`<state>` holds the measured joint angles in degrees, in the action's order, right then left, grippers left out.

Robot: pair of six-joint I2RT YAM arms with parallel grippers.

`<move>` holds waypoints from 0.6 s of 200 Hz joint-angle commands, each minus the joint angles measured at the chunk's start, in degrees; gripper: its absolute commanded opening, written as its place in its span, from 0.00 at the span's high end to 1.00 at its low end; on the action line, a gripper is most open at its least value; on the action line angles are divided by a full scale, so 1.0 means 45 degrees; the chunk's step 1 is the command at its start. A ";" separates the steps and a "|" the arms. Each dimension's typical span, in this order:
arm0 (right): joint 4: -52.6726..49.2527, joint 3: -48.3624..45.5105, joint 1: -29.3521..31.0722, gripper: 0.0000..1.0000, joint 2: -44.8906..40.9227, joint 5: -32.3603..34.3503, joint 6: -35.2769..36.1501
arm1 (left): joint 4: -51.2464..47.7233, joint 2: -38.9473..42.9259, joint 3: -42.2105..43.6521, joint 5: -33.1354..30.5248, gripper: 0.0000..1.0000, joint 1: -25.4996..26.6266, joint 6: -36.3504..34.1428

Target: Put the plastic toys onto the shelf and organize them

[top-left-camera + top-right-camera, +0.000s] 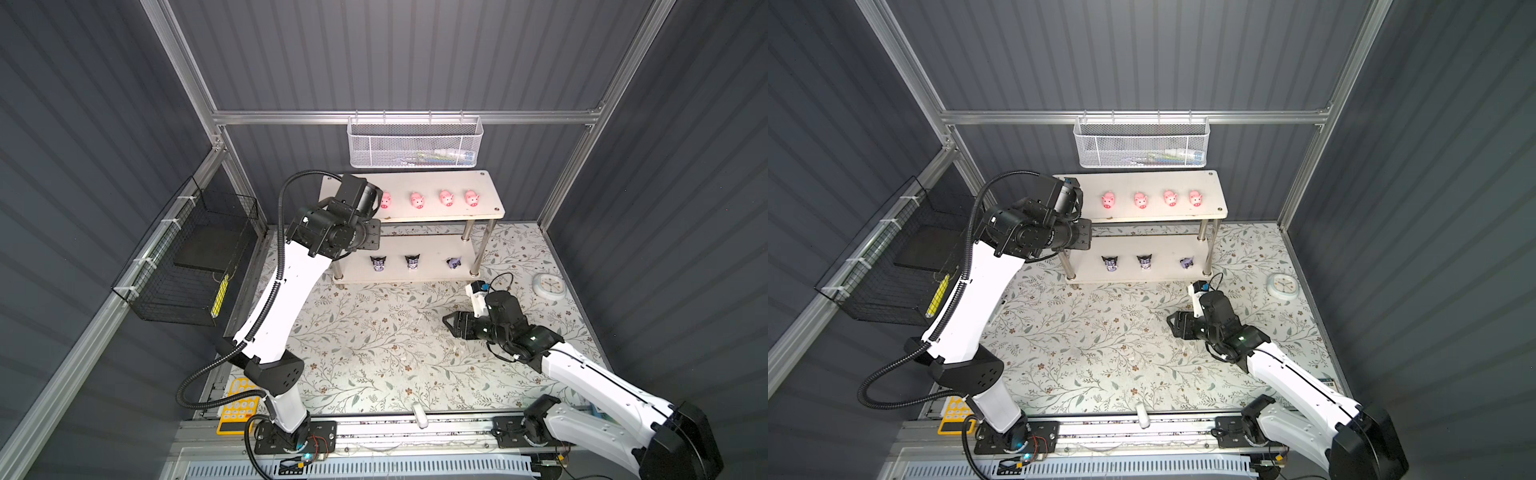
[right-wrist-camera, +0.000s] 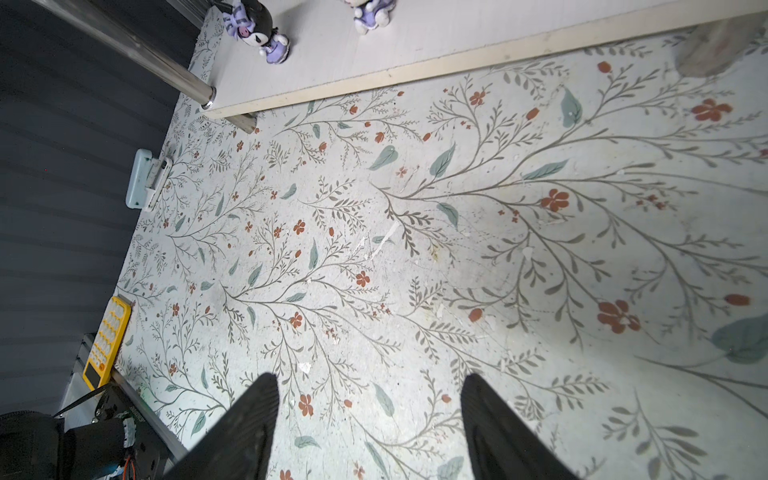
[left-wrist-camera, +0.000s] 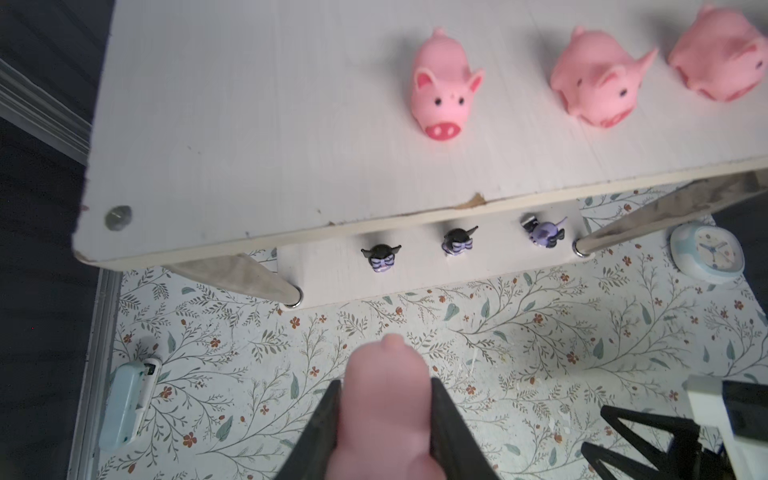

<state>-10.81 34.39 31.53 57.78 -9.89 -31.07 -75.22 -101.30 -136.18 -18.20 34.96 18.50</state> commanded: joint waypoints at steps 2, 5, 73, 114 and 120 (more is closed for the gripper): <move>-0.0079 -0.0194 -0.0058 0.29 -0.0164 0.0029 -0.0034 | -0.0120 -0.0421 -0.1089 0.0150 0.65 -0.0285 -0.0566; -0.0066 -0.0200 -0.0056 0.29 -0.0174 0.0020 -0.0030 | -0.0086 -0.0464 -0.1171 0.0202 0.64 -0.0305 -0.0580; -0.0103 -0.0260 -0.0071 0.29 -0.0184 0.0088 -0.0027 | 0.1365 -0.1156 -0.1539 0.0100 0.62 -0.0880 -0.0925; -0.0054 -0.0336 -0.0090 0.29 -0.0067 0.0029 -0.0054 | 0.1810 -0.1506 -0.1776 0.0591 0.63 -0.1264 -0.0834; -0.0033 -0.0353 -0.0081 0.29 -0.0037 -0.0009 -0.0078 | 0.1862 -0.1426 -0.1629 0.0630 0.63 -0.1270 -0.0827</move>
<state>-10.87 33.74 31.42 57.63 -9.87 -31.07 -68.66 -107.92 -142.45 -17.19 29.82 15.59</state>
